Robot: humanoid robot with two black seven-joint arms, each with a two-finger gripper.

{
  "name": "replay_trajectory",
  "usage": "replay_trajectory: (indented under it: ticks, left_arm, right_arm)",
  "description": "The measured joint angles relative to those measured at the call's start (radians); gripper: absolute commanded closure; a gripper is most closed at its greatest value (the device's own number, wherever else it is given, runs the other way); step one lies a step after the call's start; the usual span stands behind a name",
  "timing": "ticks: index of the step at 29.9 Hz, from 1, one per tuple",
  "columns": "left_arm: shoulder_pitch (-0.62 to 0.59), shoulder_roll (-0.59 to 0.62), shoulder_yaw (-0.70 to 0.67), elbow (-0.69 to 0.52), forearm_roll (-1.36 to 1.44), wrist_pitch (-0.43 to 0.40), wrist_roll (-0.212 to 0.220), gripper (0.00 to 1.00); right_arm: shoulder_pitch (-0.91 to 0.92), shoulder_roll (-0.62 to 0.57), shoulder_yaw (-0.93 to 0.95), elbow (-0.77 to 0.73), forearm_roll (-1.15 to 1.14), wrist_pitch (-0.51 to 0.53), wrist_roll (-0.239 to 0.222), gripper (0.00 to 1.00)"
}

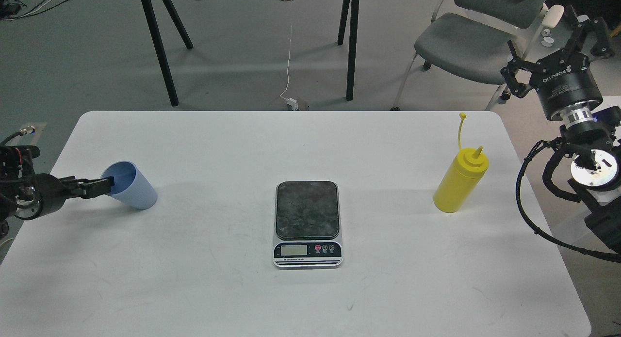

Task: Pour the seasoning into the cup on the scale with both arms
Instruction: 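Grasp the light blue cup with the left gripper, then carry the blue cup with the left gripper onto the scale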

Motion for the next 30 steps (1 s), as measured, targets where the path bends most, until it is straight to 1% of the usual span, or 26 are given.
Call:
replay_trajectory:
  ticks: [2, 3, 4, 5, 7, 8, 9, 10, 15, 30]
  left_arm:
    - [0.002, -0.007, 0.0, 0.0, -0.002, 0.002, 0.0, 0.1]
    - [0.002, -0.009, -0.001, 0.0, -0.005, 0.003, 0.0, 0.18]
    - [0.002, -0.01, -0.003, 0.0, -0.007, 0.005, 0.0, 0.28]
    - [0.0, -0.01, -0.004, -0.001, -0.009, 0.009, 0.0, 0.42]
    - [-0.006, -0.012, -0.007, -0.001, -0.012, 0.016, 0.0, 0.62]
    - [-0.009, -0.012, -0.007, -0.002, -0.013, 0.02, 0.0, 0.76]
    - [-0.009, -0.012, -0.007, -0.002, -0.013, 0.023, 0.0, 0.88]
    - [-0.009, -0.012, -0.007, -0.002, -0.013, 0.024, 0.0, 0.91]
    - [-0.026, -0.006, -0.002, 0.001, -0.013, 0.02, 0.0, 0.98]
    - [-0.037, 0.007, -0.004, -0.015, -0.011, 0.014, 0.0, 0.99]
  right_arm:
    - [0.0, 0.0, 0.0, 0.0, 0.0, 0.0, 0.0, 0.01]
    - [0.0, 0.0, 0.0, 0.0, 0.0, 0.0, 0.0, 0.01]
    - [0.0, 0.0, 0.0, 0.0, 0.0, 0.0, 0.0, 0.01]
    - [0.0, 0.0, 0.0, 0.0, 0.0, 0.0, 0.0, 0.01]
    - [0.0, 0.0, 0.0, 0.0, 0.0, 0.0, 0.0, 0.01]
    - [0.0, 0.0, 0.0, 0.0, 0.0, 0.0, 0.0, 0.01]
    - [0.0, 0.0, 0.0, 0.0, 0.0, 0.0, 0.0, 0.01]
    - [0.0, 0.0, 0.0, 0.0, 0.0, 0.0, 0.0, 0.01]
    - [0.0, 0.0, 0.0, 0.0, 0.0, 0.0, 0.002, 0.01]
    - [0.0, 0.0, -0.002, 0.0, 0.0, 0.0, 0.006, 0.01]
